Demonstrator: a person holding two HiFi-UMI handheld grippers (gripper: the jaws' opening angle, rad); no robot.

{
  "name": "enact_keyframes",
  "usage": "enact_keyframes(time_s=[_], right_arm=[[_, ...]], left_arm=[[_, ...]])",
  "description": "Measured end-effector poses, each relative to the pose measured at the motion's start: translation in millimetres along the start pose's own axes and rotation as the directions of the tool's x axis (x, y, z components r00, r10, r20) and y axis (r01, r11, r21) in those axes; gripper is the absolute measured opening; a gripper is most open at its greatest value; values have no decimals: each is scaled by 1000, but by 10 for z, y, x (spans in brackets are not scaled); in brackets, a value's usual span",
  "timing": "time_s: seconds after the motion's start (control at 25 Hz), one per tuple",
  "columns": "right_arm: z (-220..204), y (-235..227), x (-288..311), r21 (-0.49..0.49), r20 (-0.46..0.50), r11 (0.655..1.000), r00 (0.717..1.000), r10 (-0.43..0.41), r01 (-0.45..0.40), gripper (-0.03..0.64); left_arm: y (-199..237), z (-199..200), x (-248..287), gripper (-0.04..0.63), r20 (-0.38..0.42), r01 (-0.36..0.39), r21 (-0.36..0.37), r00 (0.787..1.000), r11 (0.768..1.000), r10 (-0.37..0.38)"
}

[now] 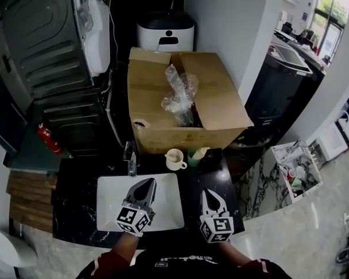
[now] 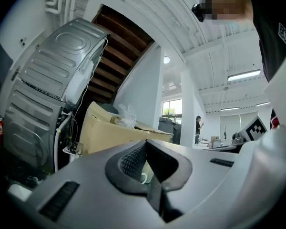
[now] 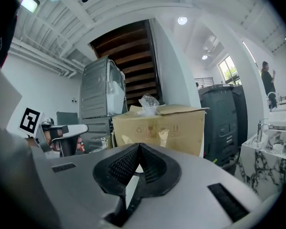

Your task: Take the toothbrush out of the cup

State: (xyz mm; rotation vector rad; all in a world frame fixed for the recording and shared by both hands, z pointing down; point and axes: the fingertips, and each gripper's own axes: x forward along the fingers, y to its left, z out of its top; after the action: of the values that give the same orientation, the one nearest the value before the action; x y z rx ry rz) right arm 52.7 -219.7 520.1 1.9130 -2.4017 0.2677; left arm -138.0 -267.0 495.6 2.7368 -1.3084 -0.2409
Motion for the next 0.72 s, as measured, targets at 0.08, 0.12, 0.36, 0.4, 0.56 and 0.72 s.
enact_keyframes(time_s=[0.08, 0.12, 0.36, 0.4, 0.56, 0.72], right_arm=[[-10, -59, 83, 8, -9, 1000, 1000, -2, 3, 37], [-7, -86, 121, 9, -11, 1000, 1000, -2, 2, 37], [10, -220, 260, -19, -5, 999, 999, 31, -32, 37], [7, -239, 272, -23, 0, 999, 999, 38, -38, 38], [0, -289, 320, -30, 23, 997, 997, 74, -73, 54], [-14, -311, 406, -35, 40, 994, 993, 107, -105, 184]], left_arm=[[-25, -24, 110, 15, 1, 12, -2, 1000, 1000, -12], [-37, -38, 167, 15, 1, 15, -3, 1000, 1000, -15], [-144, -119, 404, 15, 0, 3, -28, 1000, 1000, -3], [-159, -124, 416, 15, 1, -2, -26, 1000, 1000, 2], [-189, -141, 447, 15, 3, -25, -20, 1000, 999, 25], [-204, -114, 457, 15, 6, -48, -12, 999, 999, 48]])
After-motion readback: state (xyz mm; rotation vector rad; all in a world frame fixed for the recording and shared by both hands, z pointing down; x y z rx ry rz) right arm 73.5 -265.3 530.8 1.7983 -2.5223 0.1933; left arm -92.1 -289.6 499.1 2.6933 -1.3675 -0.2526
